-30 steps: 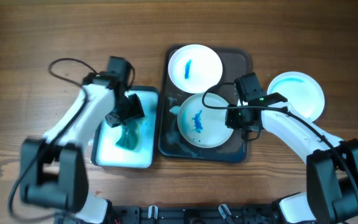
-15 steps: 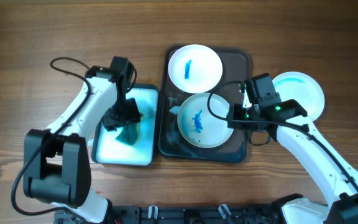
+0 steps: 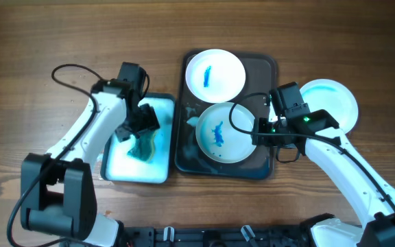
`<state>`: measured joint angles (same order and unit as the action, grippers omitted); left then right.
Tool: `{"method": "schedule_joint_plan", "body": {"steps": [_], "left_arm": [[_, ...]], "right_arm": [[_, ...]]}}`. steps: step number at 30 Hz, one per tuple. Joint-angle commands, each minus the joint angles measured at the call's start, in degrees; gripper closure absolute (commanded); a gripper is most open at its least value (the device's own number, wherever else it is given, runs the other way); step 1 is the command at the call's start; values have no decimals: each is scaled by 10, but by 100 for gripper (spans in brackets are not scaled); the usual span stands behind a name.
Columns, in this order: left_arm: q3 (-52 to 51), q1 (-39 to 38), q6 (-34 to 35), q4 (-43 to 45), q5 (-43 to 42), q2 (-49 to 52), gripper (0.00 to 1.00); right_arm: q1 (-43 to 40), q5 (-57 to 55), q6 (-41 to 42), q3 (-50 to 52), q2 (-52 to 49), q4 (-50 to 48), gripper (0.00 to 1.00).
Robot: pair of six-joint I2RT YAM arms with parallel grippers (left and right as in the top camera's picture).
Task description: Clean dirty plates on tray and stack at the side
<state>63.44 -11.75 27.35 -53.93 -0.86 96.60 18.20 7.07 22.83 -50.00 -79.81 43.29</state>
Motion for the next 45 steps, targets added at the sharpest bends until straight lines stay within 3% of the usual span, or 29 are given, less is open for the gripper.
{"method": "schedule_joint_plan", "body": {"steps": [1, 2, 3, 4, 9, 12, 15, 18, 22, 24, 25, 30, 35, 37, 43, 45], "left_arm": [[-94, -5, 2, 77, -11, 7, 57], [-105, -5, 2, 85, -13, 7, 68], [-122, -5, 1, 98, -12, 7, 91], [-126, -5, 1, 99, -11, 7, 96], [-81, -1, -3, 57, -12, -16, 96], [10, 0, -30, -10, -12, -47, 96], [120, -1, -44, -82, -13, -66, 96], [202, -13, -47, -128, -23, -67, 96], [209, -59, -39, -81, -97, -56, 96], [208, -89, -15, -57, -109, -33, 96], [208, -106, -9, -46, -112, -19, 96], [208, -190, 66, 28, -127, 85, 96], [208, -245, 100, 99, -205, 225, 96], [208, -253, 88, 89, -167, 255, 96], [208, -230, 86, -21, 194, 257, 96], [208, -219, 56, -25, 221, 257, 96]], "right_arm": [[-1, 2, -3, -2, -3, -2, 37], [-1, 2, -3, -2, -5, -2, 36], [-1, 2, -1, -2, -10, -3, 36], [-1, 2, -1, -2, -12, -3, 36], [-2, -66, 87, -2, -27, 0, 35], [-2, -66, 86, -2, -42, -8, 38], [-2, 11, -22, -2, -73, -43, 51], [-2, 33, -33, -2, -116, -67, 53], [-2, 29, -15, -2, -176, -102, 70], [-2, 29, -2, -2, -202, -115, 93], [-2, 29, -1, -2, -210, -117, 96], [-2, 29, -2, -2, -215, -113, 95], [-2, 29, -2, -2, -215, -111, 96], [-2, 29, -1, -2, -215, -107, 96], [-2, 29, -3, -2, -215, -103, 96], [-2, 29, -2, -2, -215, -104, 96]]}}
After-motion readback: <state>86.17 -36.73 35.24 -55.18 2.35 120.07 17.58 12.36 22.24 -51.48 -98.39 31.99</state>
